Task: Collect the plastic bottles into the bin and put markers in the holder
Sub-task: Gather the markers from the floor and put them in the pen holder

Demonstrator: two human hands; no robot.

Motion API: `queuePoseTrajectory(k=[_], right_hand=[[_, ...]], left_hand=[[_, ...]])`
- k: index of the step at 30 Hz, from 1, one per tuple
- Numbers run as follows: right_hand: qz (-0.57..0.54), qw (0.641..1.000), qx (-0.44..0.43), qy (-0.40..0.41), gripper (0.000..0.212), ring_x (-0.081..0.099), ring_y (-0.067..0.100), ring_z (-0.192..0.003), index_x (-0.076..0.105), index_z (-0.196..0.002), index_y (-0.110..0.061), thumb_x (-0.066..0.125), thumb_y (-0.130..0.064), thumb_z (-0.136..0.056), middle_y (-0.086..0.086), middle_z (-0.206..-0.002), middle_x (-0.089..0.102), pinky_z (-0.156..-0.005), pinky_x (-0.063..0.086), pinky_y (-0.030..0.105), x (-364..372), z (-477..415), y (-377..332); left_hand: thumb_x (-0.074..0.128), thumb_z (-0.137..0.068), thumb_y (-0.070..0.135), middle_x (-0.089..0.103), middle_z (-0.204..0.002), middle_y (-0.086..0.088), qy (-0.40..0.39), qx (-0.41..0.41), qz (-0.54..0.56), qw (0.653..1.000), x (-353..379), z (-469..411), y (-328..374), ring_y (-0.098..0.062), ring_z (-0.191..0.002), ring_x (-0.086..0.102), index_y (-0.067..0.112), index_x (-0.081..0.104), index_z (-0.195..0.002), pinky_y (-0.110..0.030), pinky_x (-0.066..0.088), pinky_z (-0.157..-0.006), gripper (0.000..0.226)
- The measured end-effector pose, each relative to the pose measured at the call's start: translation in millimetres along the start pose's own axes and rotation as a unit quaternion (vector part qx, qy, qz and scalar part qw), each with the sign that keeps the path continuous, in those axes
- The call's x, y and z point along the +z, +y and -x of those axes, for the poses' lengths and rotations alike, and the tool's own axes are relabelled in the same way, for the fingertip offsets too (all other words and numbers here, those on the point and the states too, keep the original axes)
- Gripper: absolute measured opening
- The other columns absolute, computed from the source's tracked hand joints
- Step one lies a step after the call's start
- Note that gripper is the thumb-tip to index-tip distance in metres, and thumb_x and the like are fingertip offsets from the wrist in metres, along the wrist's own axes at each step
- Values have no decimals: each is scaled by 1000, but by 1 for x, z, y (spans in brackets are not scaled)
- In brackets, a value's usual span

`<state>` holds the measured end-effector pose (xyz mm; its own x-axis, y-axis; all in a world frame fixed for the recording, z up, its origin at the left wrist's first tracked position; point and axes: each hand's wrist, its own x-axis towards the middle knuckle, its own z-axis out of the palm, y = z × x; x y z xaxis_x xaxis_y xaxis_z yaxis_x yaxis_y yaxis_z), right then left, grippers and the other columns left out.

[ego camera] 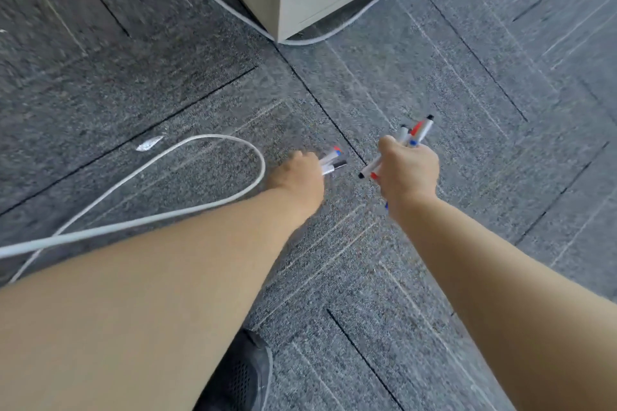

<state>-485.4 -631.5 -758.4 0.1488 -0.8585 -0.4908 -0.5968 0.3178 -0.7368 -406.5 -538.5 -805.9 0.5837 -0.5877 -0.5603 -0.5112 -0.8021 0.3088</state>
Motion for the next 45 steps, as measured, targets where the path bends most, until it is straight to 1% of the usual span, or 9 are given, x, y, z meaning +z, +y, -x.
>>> queuePoseTrajectory(k=[5, 8, 14, 21, 24, 28, 31, 37, 45], right_hand=[[20, 994, 37, -100, 23, 37, 14, -46, 39, -66, -16, 50, -15, -85, 2, -59, 42, -44, 30, 23, -40, 36, -43], [-18, 993, 9, -113, 23, 34, 15, -48, 35, -67, -16, 49, -11, -85, 2, -60, 38, -46, 31, 26, -74, 74, -103], [-141, 980, -86, -109, 20, 44, 22, -47, 41, -71, -13, 51, -4, -86, 12, -64, 45, -43, 40, 26, -153, 176, -269], [-270, 915, -207, -216, 12, 59, 17, -36, 48, -82, -4, 51, -4, -94, 15, -71, 61, -30, 45, 22, -202, 369, -438], [-290, 882, -257, -268, 15, 58, 13, -37, 51, -80, -5, 54, -6, -94, 10, -60, 59, -48, 56, 32, -200, 449, -480], [-243, 860, -327, -306, 21, 45, 13, -37, 49, -74, -13, 53, -12, -95, 4, -53, 49, -39, 39, 23, -178, 528, -517], [-157, 882, -358, -263, 29, 41, 14, -43, 48, -68, -16, 52, -27, -94, 1, -54, 46, -41, 34, 23, -149, 556, -532], [-93, 924, -320, -188, 33, 45, 16, -47, 48, -63, -20, 58, -38, -89, 0, -58, 48, -46, 39, 27, -114, 536, -565], [-149, 922, -337, -116, 31, 40, 18, -43, 45, -67, -14, 53, -29, -93, 4, -54, 45, -45, 35, 26, -176, 529, -629]], left_hand=[[34, -101, 19, 58, -117, -21, 31, -48, 87, 995, -68, 38, 6, -33, -94, 58, -5, 50, -123, -39, 49, -73, 36], [26, -103, 27, 60, -103, -18, 62, -48, 163, 984, -144, 68, 27, -25, -73, 49, 0, 53, -115, -30, 35, -52, 40], [34, -102, 25, 52, -64, 1, 158, 89, 316, 931, -315, 185, 70, -23, -59, 53, 23, 45, -71, -32, 48, -56, 33], [33, -103, 25, 47, -70, 8, 388, 171, 290, 858, -501, 399, 23, -5, -61, 44, 21, 50, -96, -30, 27, -58, 19], [35, -103, 24, 47, -73, 13, 489, 154, 307, 802, -569, 481, -5, -1, -65, 45, 16, 53, -98, -26, 25, -57, 20], [37, -101, 33, 59, -76, -7, 558, 109, 331, 753, -633, 559, -49, -32, -81, 58, 11, 56, -92, -28, 42, -65, 30], [42, -96, 45, 63, -81, -24, 560, 108, 360, 739, -661, 575, -80, -43, -86, 61, 13, 53, -71, -41, 45, -71, 43], [50, -69, 54, 45, -57, -6, 489, 101, 448, 741, -689, 545, -86, -26, -60, 42, 18, 43, -56, -38, 35, -61, 40], [42, -98, 27, 34, -52, -1, 379, 211, 552, 712, -757, 542, -31, -16, -42, 28, 15, 39, -63, -22, 27, -44, 37]])
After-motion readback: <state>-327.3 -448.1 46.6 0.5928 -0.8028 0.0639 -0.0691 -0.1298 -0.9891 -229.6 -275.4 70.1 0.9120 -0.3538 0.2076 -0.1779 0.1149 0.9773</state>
